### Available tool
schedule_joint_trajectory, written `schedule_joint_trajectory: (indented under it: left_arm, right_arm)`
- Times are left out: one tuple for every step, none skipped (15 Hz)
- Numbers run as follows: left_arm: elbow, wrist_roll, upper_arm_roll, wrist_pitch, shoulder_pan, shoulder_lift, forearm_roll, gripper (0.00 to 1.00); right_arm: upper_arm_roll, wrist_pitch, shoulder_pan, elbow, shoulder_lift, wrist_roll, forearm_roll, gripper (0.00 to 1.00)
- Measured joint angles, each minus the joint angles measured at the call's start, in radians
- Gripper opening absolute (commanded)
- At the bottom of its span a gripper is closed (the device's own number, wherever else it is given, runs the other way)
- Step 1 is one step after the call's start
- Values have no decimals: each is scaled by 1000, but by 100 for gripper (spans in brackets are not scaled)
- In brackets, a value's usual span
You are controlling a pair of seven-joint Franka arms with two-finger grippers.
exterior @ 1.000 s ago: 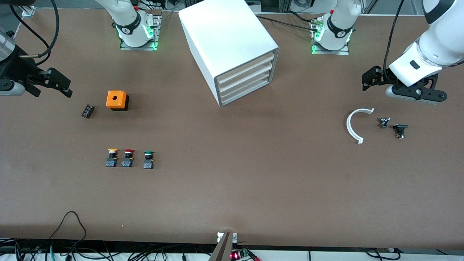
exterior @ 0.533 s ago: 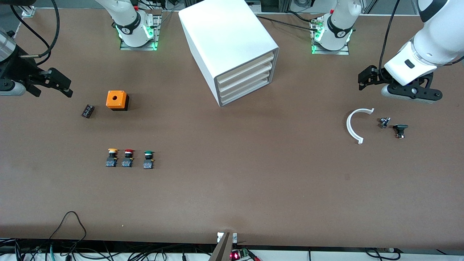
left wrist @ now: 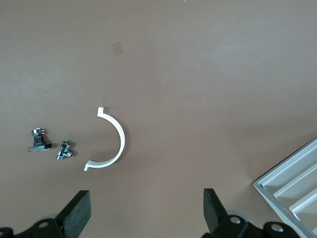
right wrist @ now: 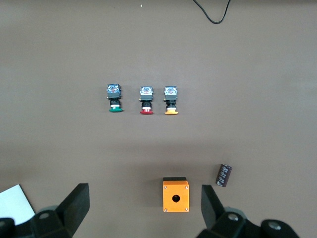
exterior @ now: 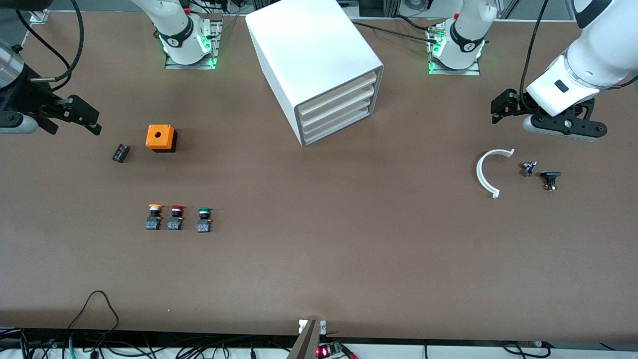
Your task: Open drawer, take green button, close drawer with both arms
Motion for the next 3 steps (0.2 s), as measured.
schedule_joint_trajectory:
  left_arm:
    - [0, 0, 0, 0, 0, 0, 0, 100]
    - [0, 0, -1, 0, 0, 0, 0, 100]
    - [0, 0, -1, -1, 0, 0, 0, 100]
  right_arm:
    - [0, 1, 0, 0, 2, 0, 0, 100]
    - [0, 1, 0, 0, 3, 0, 0, 100]
    - [0, 2, 0, 0, 3, 0, 0, 100]
